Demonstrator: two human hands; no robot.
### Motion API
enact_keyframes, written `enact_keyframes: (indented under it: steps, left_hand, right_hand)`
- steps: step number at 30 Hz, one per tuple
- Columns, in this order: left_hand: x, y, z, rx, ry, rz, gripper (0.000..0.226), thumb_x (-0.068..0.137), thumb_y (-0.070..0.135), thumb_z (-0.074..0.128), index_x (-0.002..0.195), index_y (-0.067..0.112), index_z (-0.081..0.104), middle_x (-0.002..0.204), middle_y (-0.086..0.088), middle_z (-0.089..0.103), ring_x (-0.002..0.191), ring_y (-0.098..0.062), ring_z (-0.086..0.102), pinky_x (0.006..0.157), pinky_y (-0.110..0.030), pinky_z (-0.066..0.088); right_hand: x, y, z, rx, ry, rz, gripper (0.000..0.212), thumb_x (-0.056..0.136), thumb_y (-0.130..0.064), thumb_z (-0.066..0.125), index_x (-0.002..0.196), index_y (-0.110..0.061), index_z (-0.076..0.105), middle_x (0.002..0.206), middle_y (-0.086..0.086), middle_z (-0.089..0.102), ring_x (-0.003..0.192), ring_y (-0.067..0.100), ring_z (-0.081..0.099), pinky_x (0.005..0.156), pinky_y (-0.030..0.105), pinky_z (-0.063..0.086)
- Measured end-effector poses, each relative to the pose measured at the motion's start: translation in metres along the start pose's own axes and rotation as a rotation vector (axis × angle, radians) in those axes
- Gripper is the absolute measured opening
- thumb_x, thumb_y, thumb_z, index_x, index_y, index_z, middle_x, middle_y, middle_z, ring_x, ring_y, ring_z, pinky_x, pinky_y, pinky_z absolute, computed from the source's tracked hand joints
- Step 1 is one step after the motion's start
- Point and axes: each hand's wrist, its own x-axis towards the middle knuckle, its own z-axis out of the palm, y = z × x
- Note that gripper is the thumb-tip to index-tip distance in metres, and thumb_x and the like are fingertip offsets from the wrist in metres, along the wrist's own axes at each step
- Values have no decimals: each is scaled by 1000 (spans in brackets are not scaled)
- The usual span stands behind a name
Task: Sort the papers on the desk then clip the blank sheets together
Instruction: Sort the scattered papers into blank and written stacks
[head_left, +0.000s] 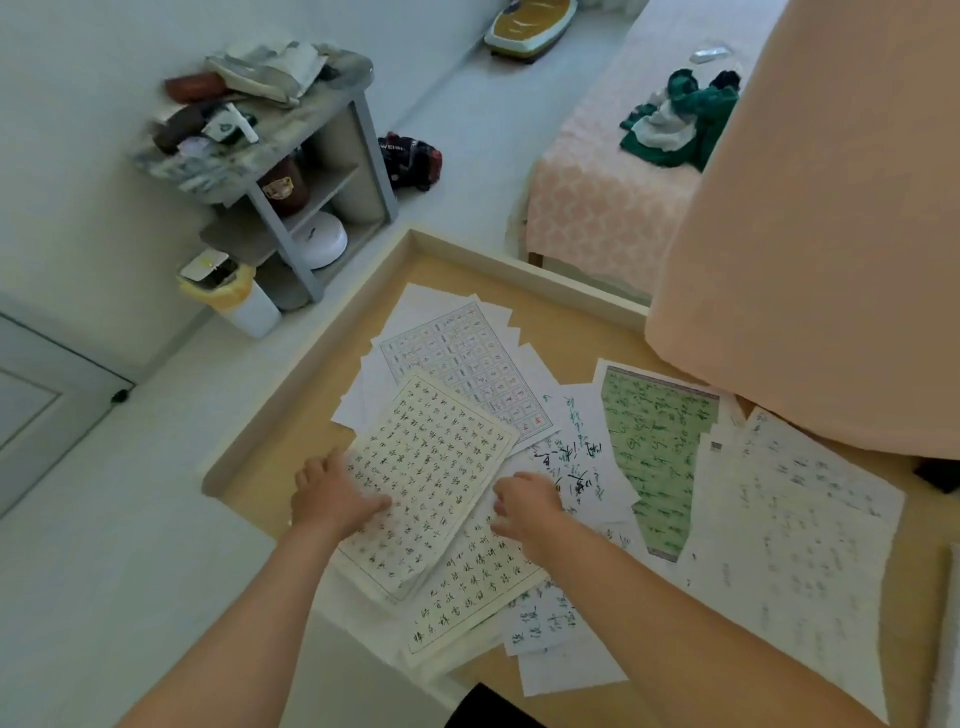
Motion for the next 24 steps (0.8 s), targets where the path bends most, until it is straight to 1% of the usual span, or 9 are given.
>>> enact_keyframes:
  steps: [2,4,6,8,12,14,17,20,24]
  left_hand:
    - [3,-2,0,-29,4,-9,98,69,61,76,144,16,32,142,-9,42,131,-31,40,101,-43,41]
    - [4,-6,4,-111,-29,-4,66,76,53,74,126,19,48,127,-2,56,112,-24,53,92,-38,46]
    - [1,-9,9,-187,-57,35,36,81,47,71,106,23,58,110,3,63,96,-16,58,86,-35,51]
    - [-4,-8,14,-222,-39,96,25,81,46,71,93,27,61,101,5,63,93,-16,59,85,-36,53]
    - [-11,-3,20,-183,74,162,20,86,45,66,99,30,65,109,3,58,108,-22,50,88,-34,47]
    - [-11,-3,21,-159,131,166,24,90,39,61,110,27,63,120,-1,56,114,-23,45,90,-34,42]
    - [-10,-1,17,-229,159,129,42,90,34,61,129,23,53,134,-3,49,125,-25,39,100,-37,39]
    - [-11,7,12,-367,129,98,48,90,37,59,133,19,50,132,-2,53,122,-23,45,102,-39,40]
    - [-10,23,7,-507,-68,61,59,91,50,57,139,19,46,133,1,55,120,-22,53,97,-38,45]
  right_hand:
    - [-2,-2,14,41,5,41,40,91,-10,62,129,-12,50,113,10,59,92,24,63,77,37,61]
    - [-4,-5,24,-2,23,55,34,90,-13,66,121,-9,54,107,8,61,94,25,61,72,32,57]
    - [-1,-6,31,-95,70,48,39,86,-17,73,117,-5,52,101,7,61,92,25,59,76,35,54]
    - [1,-9,35,-209,136,-1,48,84,-19,76,122,-1,52,98,7,60,90,26,57,83,37,51]
    - [5,-17,32,-256,159,-83,61,86,-13,74,138,-4,45,126,16,60,101,28,62,91,39,50]
    - [10,-22,27,-188,156,-97,46,83,-9,76,124,-6,56,115,12,65,87,24,62,84,38,53]
    - [17,-30,14,-137,236,-105,44,76,-7,81,114,-8,59,109,13,67,90,31,66,85,48,57]
    - [19,-39,-8,-100,257,-51,52,69,-4,85,115,-5,60,110,16,68,95,36,68,84,53,57]
    - [15,-45,-34,-48,92,14,50,69,-1,86,113,-6,62,107,16,71,91,34,70,70,44,60]
